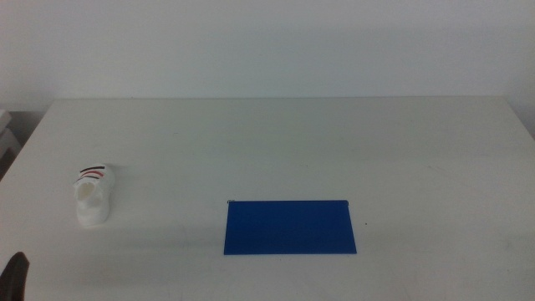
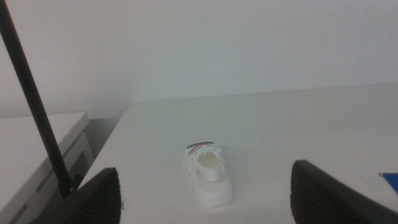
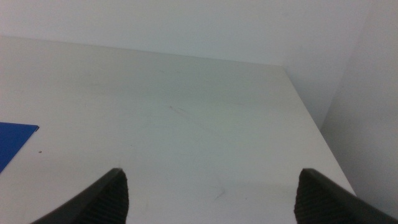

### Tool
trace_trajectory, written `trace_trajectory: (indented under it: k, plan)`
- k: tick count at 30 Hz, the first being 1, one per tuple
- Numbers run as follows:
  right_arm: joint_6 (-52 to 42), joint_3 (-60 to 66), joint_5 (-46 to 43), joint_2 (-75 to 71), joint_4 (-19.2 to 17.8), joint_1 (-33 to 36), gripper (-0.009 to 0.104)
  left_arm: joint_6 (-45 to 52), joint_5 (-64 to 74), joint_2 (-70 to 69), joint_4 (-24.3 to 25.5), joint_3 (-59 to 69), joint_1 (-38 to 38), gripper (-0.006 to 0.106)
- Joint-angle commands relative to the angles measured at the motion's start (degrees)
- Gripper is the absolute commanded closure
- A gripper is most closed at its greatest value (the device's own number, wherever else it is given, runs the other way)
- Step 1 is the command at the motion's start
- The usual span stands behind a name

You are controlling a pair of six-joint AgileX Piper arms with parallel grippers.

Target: Use one arm to grab the shoe from the table and place it on the mat.

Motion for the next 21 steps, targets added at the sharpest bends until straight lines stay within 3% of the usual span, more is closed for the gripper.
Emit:
trace_trajectory:
  k: [1, 10, 21]
  plan:
    - [-0.59, 0.29, -4.15, 0.21, -0.46, -0.1, 0.017, -0.76, -4.06, 2.75, -0.34, -2.52, -0.29, 0.007]
    - [-0.59, 0.29, -4.15, 0.21, -0.46, -0.1, 0.017, -0.76, -2.23, 18.54, -0.34, -16.68, -0.29, 0.007]
    - [-0.59, 0.29, -4.15, 0.21, -0.46, -0.1, 0.017, -0.76, 18.75, 42.1, -0.47, -47.32, -0.29, 0.007]
